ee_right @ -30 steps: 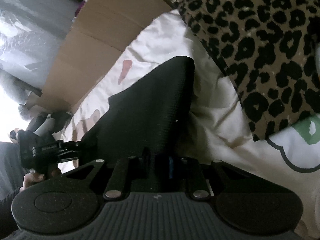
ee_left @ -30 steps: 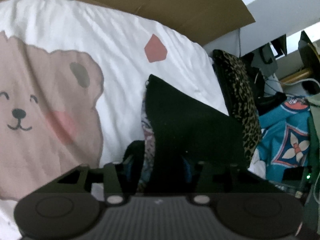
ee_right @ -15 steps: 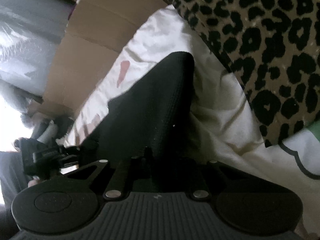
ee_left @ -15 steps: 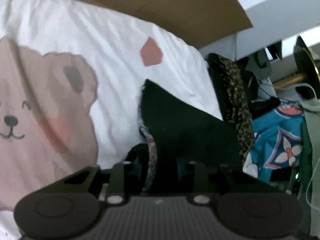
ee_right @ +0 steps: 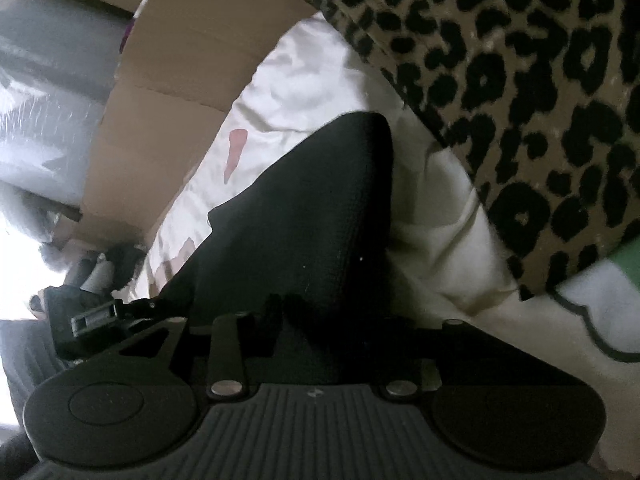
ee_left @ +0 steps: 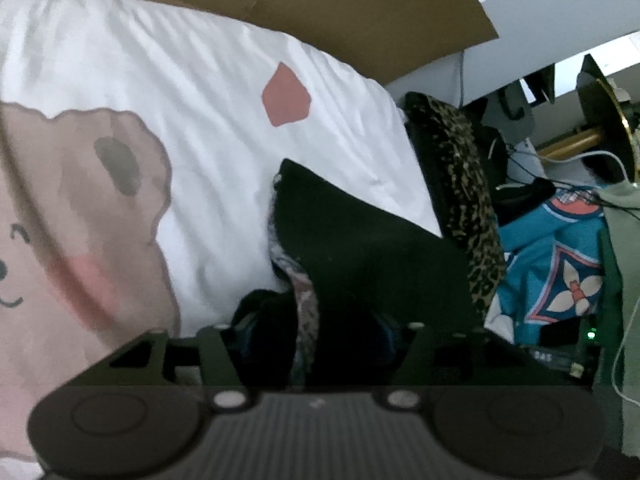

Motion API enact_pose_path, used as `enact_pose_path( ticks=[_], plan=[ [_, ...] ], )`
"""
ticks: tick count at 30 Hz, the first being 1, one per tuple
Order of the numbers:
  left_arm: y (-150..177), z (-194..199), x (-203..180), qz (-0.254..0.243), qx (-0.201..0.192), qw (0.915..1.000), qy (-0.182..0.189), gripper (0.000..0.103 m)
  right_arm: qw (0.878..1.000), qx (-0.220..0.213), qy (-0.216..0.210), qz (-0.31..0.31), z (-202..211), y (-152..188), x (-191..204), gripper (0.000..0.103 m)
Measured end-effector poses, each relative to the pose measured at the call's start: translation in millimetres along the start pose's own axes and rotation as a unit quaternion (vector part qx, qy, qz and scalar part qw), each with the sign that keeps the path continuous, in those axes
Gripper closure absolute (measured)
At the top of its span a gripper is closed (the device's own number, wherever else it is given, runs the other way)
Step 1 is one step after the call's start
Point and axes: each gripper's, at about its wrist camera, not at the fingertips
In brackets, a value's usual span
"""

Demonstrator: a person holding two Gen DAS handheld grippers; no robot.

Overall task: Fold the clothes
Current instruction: 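Lift the black garment off the duvet with both grippers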

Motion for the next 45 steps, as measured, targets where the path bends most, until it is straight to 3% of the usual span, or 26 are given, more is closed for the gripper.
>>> enact_pose_path(
  ticks=[5, 6, 9, 12, 16, 22, 31, 37, 45],
  plan=[
    [-3.1, -6.8, -4.3, -0.011, 0.005, 0.9999, 0.003, 0.038, 1.000, 0.006, 0.003, 0.009, -12.2, 2.8, 7.1, 0.064],
    [-3.5, -7.8, -5.4, -0.013, 0.006, 0.9999, 0.000, 0.040, 1.000, 0.005, 0.005, 0.011, -13.4, 2.9, 9.0, 0.066],
    [-5.2, -10.6, -8.4, -0.014, 0.012, 0.9998, -0.009, 0.053, 1.000, 0.001, 0.014, 0.020, -12.2, 3.8, 13.0, 0.086],
    [-7.2, -13.2, -11.6, -0.014, 0.020, 0.9995, -0.019, 0.063, 0.998, -0.005, 0.039, 0.048, -8.4, 7.1, 22.9, 0.091],
    [-7.3, -17.3, -23.5, -0.016, 0.030, 0.9984, -0.045, 0.068, 0.993, -0.004, 0.084, 0.082, -3.2, 10.8, 40.4, 0.092],
    [-3.6, -20.6, -39.5, -0.014, 0.036, 0.9969, -0.069, 0.074, 0.989, -0.001, 0.123, 0.083, 3.8, 11.5, 46.9, 0.092],
    [5.1, -13.8, -70.9, -0.075, -0.004, 0.9950, -0.065, 0.079, 0.988, -0.015, 0.130, 0.084, 19.2, 9.3, 43.8, 0.092],
    [-1.7, -8.7, -69.8, -0.046, -0.007, 0.9975, -0.053, 0.080, 0.985, -0.029, 0.136, 0.105, 29.2, 6.6, 58.2, 0.092],
    [-1.7, 21.1, -82.8, -0.038, -0.025, 0.9963, -0.073, 0.080, 0.978, -0.041, 0.140, 0.146, 32.3, 5.8, 94.6, 0.092]
  ],
)
Point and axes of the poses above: each gripper's, at about its wrist camera, not at the fingertips, and z roughly against the way its jaws point, x to its left, y to its underside, and after that the axes turned 8 degrees about -z, right-handed
